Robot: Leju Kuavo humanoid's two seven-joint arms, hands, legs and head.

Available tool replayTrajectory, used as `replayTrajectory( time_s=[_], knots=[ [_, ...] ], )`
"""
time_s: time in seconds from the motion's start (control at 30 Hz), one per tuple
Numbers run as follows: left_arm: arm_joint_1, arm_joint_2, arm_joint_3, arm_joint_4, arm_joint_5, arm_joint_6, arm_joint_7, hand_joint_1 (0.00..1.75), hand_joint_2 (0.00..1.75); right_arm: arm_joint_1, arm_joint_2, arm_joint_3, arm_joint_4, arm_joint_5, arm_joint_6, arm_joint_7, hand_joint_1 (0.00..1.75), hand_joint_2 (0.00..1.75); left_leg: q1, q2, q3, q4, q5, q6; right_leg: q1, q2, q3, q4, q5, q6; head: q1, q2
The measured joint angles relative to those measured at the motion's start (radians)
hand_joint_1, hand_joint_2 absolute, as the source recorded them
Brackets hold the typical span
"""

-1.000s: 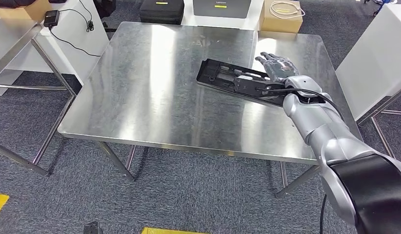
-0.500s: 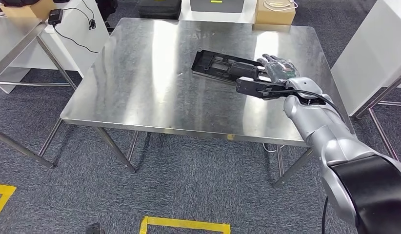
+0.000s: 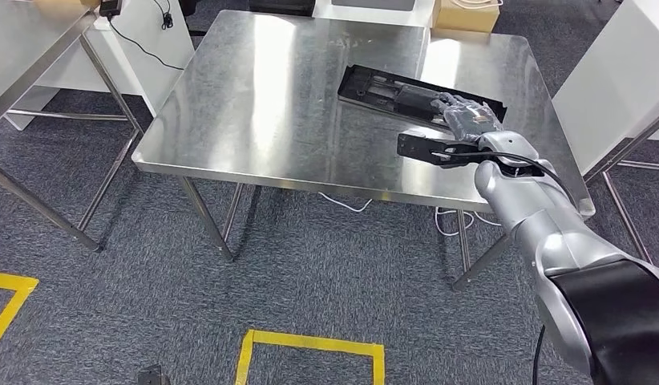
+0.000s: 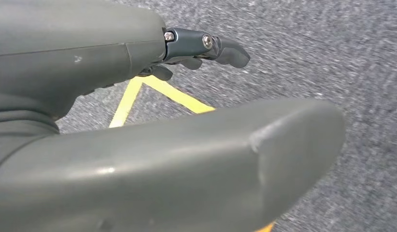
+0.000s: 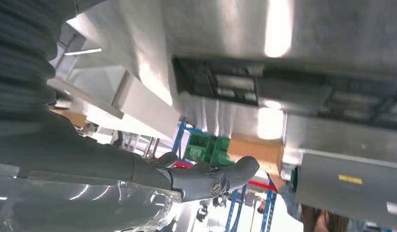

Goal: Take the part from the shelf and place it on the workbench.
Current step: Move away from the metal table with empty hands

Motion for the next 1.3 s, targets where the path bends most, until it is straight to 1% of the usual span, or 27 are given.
replayTrajectory(
  time_s=[0.03, 0.1, 0.17, 0.23, 0.27, 0.3, 0.37, 0.4, 0.43, 0.47, 0.5, 0.57, 0.6, 0.63, 0.7, 0.77, 0.8, 0.87, 0.93, 0.97, 1.0, 1.07, 1.13, 1.17, 1.2, 1.27, 1.3],
  knots=[
    [0.000, 0.000, 0.000, 0.000, 0.000, 0.000, 0.000, 0.00, 0.00, 0.000, 0.000, 0.000, 0.000, 0.000, 0.000, 0.000, 0.00, 1.75, -0.002, 0.000, -0.013, 0.001, 0.012, -0.001, 0.003, 0.000, 0.050, -0.058, 0.013, -0.001, 0.000, 0.000],
    [0.000, -0.001, 0.000, 0.000, 0.000, 0.001, 0.000, 0.00, 0.00, -0.003, 0.000, -0.001, -0.002, 0.000, -0.002, 0.000, 0.00, 1.75, -0.006, 0.000, -0.033, -0.001, 0.035, -0.008, 0.014, -0.001, 0.158, -0.206, 0.001, -0.017, -0.002, 0.000],
    [0.000, -0.002, 0.000, 0.000, 0.000, 0.001, 0.000, 0.00, 0.00, -0.004, 0.001, -0.002, -0.003, 0.001, -0.005, 0.001, 0.00, 1.75, -0.005, 0.002, -0.040, -0.010, 0.060, -0.018, 0.023, 0.000, 0.199, -0.287, -0.016, -0.031, -0.003, 0.000],
    [0.002, -0.001, 0.000, 0.000, -0.001, 0.003, 0.000, 0.00, 0.00, -0.002, 0.002, -0.002, -0.002, 0.001, -0.006, 0.001, 0.00, 1.75, -0.003, -0.001, -0.044, -0.021, 0.076, -0.029, 0.015, -0.001, 0.187, -0.302, 0.006, -0.039, 0.001, 0.000],
    [0.003, 0.000, 0.000, 0.000, 0.000, 0.004, 0.000, 0.00, 0.00, -0.001, 0.003, -0.002, -0.001, 0.001, -0.006, 0.002, 0.00, 1.75, -0.001, -0.003, -0.052, -0.013, 0.059, -0.036, 0.007, -0.002, 0.184, -0.308, 0.020, -0.047, 0.002, 0.000],
    [0.005, 0.001, 0.001, 0.000, 0.000, 0.005, 0.000, 0.00, 0.00, 0.000, 0.005, -0.002, -0.001, 0.001, -0.007, 0.003, 0.00, 1.75, 0.002, -0.004, -0.062, 0.014, 0.023, -0.044, 0.000, -0.003, 0.177, -0.313, 0.034, -0.054, 0.002, 0.000],
    [0.007, 0.002, 0.001, 0.001, 0.000, 0.007, 0.001, 0.00, 0.00, 0.001, 0.008, -0.002, -0.001, 0.002, -0.007, 0.007, 0.00, 1.75, 0.014, -0.004, -0.092, 0.135, -0.083, -0.063, -0.006, -0.005, 0.159, -0.315, 0.057, -0.061, 0.001, 0.000],
    [0.008, 0.003, 0.001, 0.001, -0.001, 0.008, 0.001, 0.00, 0.00, 0.002, 0.009, -0.002, 0.000, 0.002, -0.008, 0.011, 0.00, 1.75, 0.021, -0.003, -0.105, 0.206, -0.121, -0.072, -0.008, -0.005, 0.148, -0.314, 0.065, -0.058, 0.000, 0.000],
    [0.008, 0.003, 0.001, 0.001, 0.000, 0.009, 0.001, 0.00, 0.00, 0.004, 0.009, -0.002, 0.000, 0.002, -0.008, 0.015, 0.00, 1.75, 0.029, -0.003, -0.108, 0.261, -0.138, -0.080, -0.010, -0.005, 0.138, -0.312, 0.073, -0.055, 0.000, 0.000],
    [0.007, 0.004, 0.001, 0.000, 0.000, 0.009, 0.001, 0.00, 0.00, 0.006, 0.009, -0.002, 0.001, 0.003, -0.010, 0.020, 0.00, 1.75, 0.036, -0.002, -0.097, 0.283, -0.136, -0.088, -0.013, -0.005, 0.128, -0.309, 0.080, -0.050, 0.000, 0.000],
    [0.007, 0.005, 0.001, 0.000, 0.000, 0.010, 0.001, 0.00, 0.00, 0.008, 0.009, -0.003, 0.001, 0.003, -0.014, 0.027, 0.00, 1.75, 0.043, -0.001, -0.064, 0.261, -0.118, -0.094, -0.017, -0.005, 0.119, -0.304, 0.084, -0.045, 0.000, 0.000],
    [0.007, 0.004, 0.002, 0.000, 0.000, 0.013, 0.001, 0.00, 0.00, 0.010, 0.007, -0.006, 0.002, 0.001, -0.027, 0.048, 0.00, 1.75, 0.051, -0.002, 0.031, 0.140, -0.095, -0.107, -0.024, -0.005, 0.101, -0.292, 0.090, -0.036, -0.001, 0.000],
    [0.006, 0.003, 0.003, 0.001, 0.000, 0.014, 0.001, 0.00, 0.00, 0.012, 0.005, -0.009, 0.002, 0.000, -0.039, 0.062, 0.00, 1.75, 0.051, -0.005, 0.068, 0.084, -0.095, -0.108, -0.023, -0.005, 0.093, -0.287, 0.094, -0.030, -0.002, 0.000],
    [0.006, 0.003, 0.004, 0.001, 0.000, 0.015, 0.001, 0.00, 0.00, 0.016, 0.003, -0.012, 0.002, -0.002, -0.052, 0.075, 0.00, 1.75, 0.049, -0.008, 0.088, 0.050, -0.101, -0.106, -0.021, -0.005, 0.087, -0.284, 0.099, -0.023, -0.002, 0.000],
    [0.006, 0.003, 0.006, 0.001, 0.000, 0.015, 0.000, 0.00, 0.00, 0.029, -0.002, -0.022, 0.004, -0.005, -0.078, 0.095, 0.00, 1.75, 0.040, -0.014, 0.087, 0.038, -0.102, -0.093, -0.015, -0.005, 0.082, -0.287, 0.112, -0.004, -0.003, 0.000],
    [0.005, 0.002, 0.008, 0.001, 0.000, 0.015, 0.000, 0.00, 0.00, 0.049, -0.013, -0.030, 0.007, -0.009, -0.097, 0.110, 0.00, 1.75, 0.034, -0.013, 0.080, 0.026, -0.085, -0.067, -0.011, -0.004, 0.072, -0.285, 0.109, 0.011, -0.003, 0.000],
    [0.004, 0.002, 0.009, 0.001, 0.000, 0.015, -0.001, 0.00, 0.00, 0.059, -0.020, -0.036, 0.009, -0.012, -0.106, 0.119, 0.00, 1.75, 0.031, -0.011, 0.074, 0.018, -0.072, -0.048, -0.011, -0.004, 0.059, -0.265, 0.089, 0.010, -0.001, 0.000],
    [0.002, 0.002, 0.010, 0.001, 0.000, 0.015, -0.003, 0.00, 0.00, 0.078, -0.033, -0.047, 0.013, -0.016, -0.125, 0.138, 0.00, 1.75, 0.024, -0.009, 0.053, 0.009, -0.047, -0.020, -0.012, -0.003, 0.019, -0.165, 0.010, -0.005, 0.004, 0.000],
    [0.002, 0.002, 0.011, 0.001, 0.000, 0.015, -0.004, 0.00, 0.00, 0.106, -0.048, -0.060, 0.018, -0.020, -0.150, 0.163, 0.00, 1.75, 0.017, -0.009, 0.025, 0.009, -0.024, -0.009, -0.010, -0.002, -0.016, -0.032, -0.054, -0.010, 0.008, 0.000],
    [0.002, 0.002, 0.012, 0.001, 0.000, 0.015, -0.005, 0.00, 0.00, 0.126, -0.056, -0.067, 0.020, -0.021, -0.168, 0.178, 0.00, 1.75, 0.014, -0.010, 0.009, 0.009, -0.011, -0.007, -0.007, -0.002, -0.018, 0.008, -0.060, -0.004, 0.008, 0.000],
    [0.002, 0.002, 0.013, 0.001, -0.001, 0.015, -0.005, 0.00, 0.00, 0.147, -0.065, -0.075, 0.022, -0.022, -0.186, 0.191, 0.00, 1.75, 0.010, -0.011, -0.006, 0.010, 0.002, -0.006, -0.004, -0.002, -0.004, 0.017, -0.048, 0.003, 0.008, 0.000],
    [0.003, 0.000, 0.014, 0.001, -0.001, 0.015, -0.006, 0.00, 0.00, 0.184, -0.080, -0.089, 0.026, -0.023, -0.221, 0.207, 0.00, 1.75, 0.003, -0.014, -0.037, 0.010, 0.029, -0.005, 0.004, -0.001, 0.073, -0.064, -0.004, 0.005, 0.009, 0.000],
    [0.003, -0.001, 0.015, 0.001, -0.002, 0.015, -0.007, 0.00, 0.00, 0.206, -0.091, -0.101, 0.026, -0.024, -0.245, 0.217, 0.00, 1.75, -0.002, -0.013, -0.058, 0.009, 0.056, -0.012, 0.017, -0.002, 0.170, -0.209, -0.015, -0.015, 0.007, 0.000],
    [0.002, -0.001, 0.015, 0.001, -0.003, 0.015, -0.008, 0.00, 0.00, 0.215, -0.096, -0.108, 0.026, -0.023, -0.257, 0.224, 0.00, 1.75, -0.002, -0.010, -0.062, 0.006, 0.068, -0.016, 0.023, -0.001, 0.195, -0.260, -0.027, -0.025, 0.007, 0.000],
    [0.002, -0.002, 0.015, 0.001, -0.004, 0.015, -0.010, 0.00, 0.00, 0.226, -0.101, -0.115, 0.026, -0.023, -0.272, 0.234, 0.00, 1.75, -0.001, -0.009, -0.062, -0.001, 0.080, -0.023, 0.028, -0.001, 0.204, -0.289, -0.035, -0.033, 0.006, 0.000],
    [0.004, -0.001, 0.017, 0.001, -0.005, 0.015, -0.011, 0.00, 0.00, 0.259, -0.114, -0.130, 0.028, -0.025, -0.310, 0.252, 0.00, 1.75, 0.005, -0.010, -0.063, -0.015, 0.097, -0.035, 0.020, -0.003, 0.190, -0.299, -0.009, -0.043, 0.009, 0.000],
    [0.005, -0.001, 0.017, 0.001, -0.005, 0.015, -0.012, 0.00, 0.00, 0.278, -0.119, -0.140, 0.029, -0.028, -0.330, 0.258, 0.00, 1.75, 0.008, -0.010, -0.069, -0.010, 0.079, -0.041, 0.014, -0.005, 0.186, -0.303, 0.007, -0.053, 0.010, 0.000]
  ],
)
